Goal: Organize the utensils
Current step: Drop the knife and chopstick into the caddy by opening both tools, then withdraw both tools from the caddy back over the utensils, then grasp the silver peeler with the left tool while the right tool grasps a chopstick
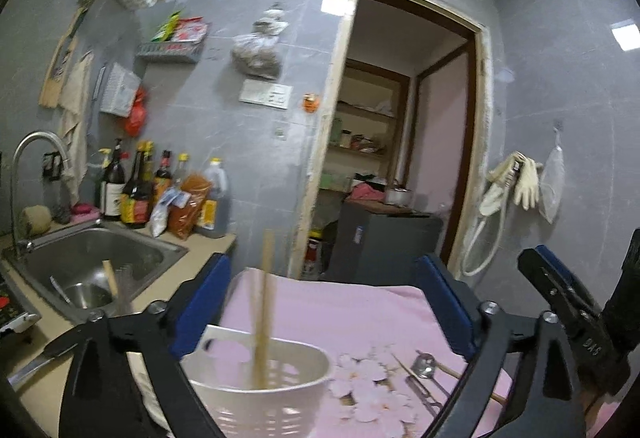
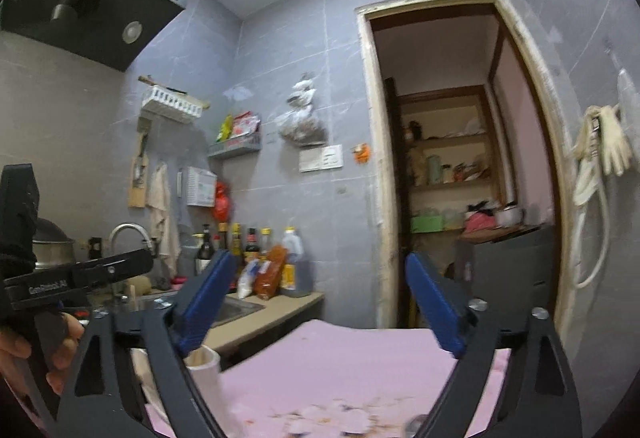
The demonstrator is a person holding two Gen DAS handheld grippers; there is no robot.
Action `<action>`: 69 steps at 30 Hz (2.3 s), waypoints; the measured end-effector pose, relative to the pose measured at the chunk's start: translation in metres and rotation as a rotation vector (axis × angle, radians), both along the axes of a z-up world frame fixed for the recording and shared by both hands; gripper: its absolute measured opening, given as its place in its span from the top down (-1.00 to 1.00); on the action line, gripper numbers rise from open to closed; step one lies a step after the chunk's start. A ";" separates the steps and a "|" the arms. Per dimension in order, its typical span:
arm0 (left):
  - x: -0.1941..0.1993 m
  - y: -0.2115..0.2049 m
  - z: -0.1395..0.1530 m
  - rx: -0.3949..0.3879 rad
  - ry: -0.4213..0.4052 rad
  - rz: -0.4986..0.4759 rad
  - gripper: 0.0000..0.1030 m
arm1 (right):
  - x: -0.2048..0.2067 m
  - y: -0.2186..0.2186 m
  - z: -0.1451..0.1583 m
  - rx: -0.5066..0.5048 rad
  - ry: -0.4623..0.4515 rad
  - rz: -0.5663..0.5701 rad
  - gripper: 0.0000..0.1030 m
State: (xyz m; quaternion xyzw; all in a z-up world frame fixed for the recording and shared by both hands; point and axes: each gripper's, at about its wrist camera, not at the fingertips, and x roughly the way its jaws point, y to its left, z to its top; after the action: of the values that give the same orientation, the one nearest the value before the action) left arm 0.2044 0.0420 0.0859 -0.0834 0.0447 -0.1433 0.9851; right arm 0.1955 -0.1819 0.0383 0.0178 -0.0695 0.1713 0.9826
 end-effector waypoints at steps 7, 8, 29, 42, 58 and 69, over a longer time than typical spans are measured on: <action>0.004 -0.050 -0.009 0.059 0.024 -0.095 -0.93 | -0.013 -0.051 -0.007 -0.021 0.002 -0.134 -1.00; 0.006 -0.056 -0.011 0.070 0.034 -0.107 -0.93 | -0.013 -0.055 -0.008 -0.027 0.009 -0.145 -1.00; 0.085 -0.155 -0.106 0.279 0.539 -0.319 -0.80 | 0.041 -0.121 -0.070 -0.224 0.413 -0.145 -0.84; 0.132 -0.175 -0.146 0.302 0.798 -0.386 0.00 | 0.085 -0.128 -0.108 -0.250 0.680 -0.039 0.01; 0.164 -0.170 -0.160 0.180 0.950 -0.425 0.67 | 0.104 -0.122 -0.125 -0.296 0.791 0.041 0.04; 0.134 -0.163 -0.155 0.314 0.927 -0.427 0.69 | 0.115 -0.104 -0.136 -0.387 0.872 0.058 0.24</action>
State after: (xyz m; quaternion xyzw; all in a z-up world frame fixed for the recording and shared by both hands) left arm 0.3386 -0.1212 -0.0691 0.0212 0.5121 -0.2805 0.8116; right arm 0.3110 -0.2863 -0.0975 -0.0935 0.3830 0.1850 0.9002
